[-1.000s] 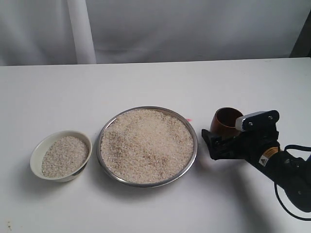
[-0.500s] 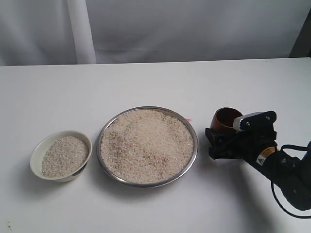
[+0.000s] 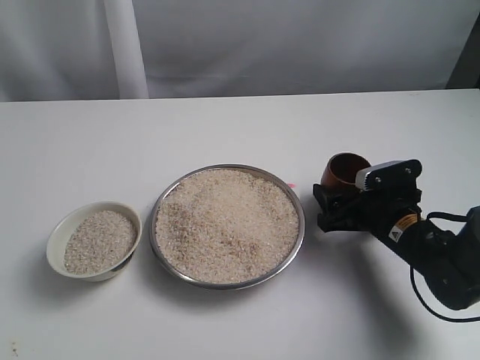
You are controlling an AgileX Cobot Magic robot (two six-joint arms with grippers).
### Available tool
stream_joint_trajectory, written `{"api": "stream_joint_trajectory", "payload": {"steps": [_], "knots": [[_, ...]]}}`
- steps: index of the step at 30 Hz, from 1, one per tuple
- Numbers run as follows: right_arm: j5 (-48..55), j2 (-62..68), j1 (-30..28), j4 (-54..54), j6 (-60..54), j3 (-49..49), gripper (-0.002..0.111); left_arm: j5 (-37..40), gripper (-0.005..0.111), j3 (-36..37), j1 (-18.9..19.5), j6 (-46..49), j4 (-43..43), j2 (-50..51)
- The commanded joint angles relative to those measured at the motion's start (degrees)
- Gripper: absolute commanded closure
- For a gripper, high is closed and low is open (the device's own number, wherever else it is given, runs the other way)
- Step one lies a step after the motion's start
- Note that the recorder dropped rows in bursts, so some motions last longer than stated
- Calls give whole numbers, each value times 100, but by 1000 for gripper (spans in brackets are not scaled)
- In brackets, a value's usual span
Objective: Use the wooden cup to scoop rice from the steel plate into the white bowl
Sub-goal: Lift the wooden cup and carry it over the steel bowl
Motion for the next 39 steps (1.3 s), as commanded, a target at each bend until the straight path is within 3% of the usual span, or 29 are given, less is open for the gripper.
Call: {"api": "stream_joint_trajectory", "payload": {"steps": [1,9,18,24,28,33,37,39], "knots": [[-95,81,-32,-3,-50,-17,43,-39,107,-34,-30,-14,-33,2],[-76,-75,-32,-42,-50,-17,51,-39,107,-34,-30,-14,-33,2],[1851,-1626,-32,-282,41,-17,61,-39,107,-34,-30,-14,-33,2],[3060,-2656,-7,-668,406,-17,79,-39,107,-34,-30,-14,-33,2],[4470,-3459,223,-722,298,-166,87,-39,107,-34,-30,-14,-33,2],[7338,-4116,850,-1397,252,-1102,89,-39,107,-34,-30,-14,-33,2],[9351,-4165,1514,-1737,-619,-2076,90,-39,107,-34,-30,-14,-33,2],[9844,-4165,1803,-1869,-1098,-2435,92,-39,107,-34,-30,-14,-33,2]]}}
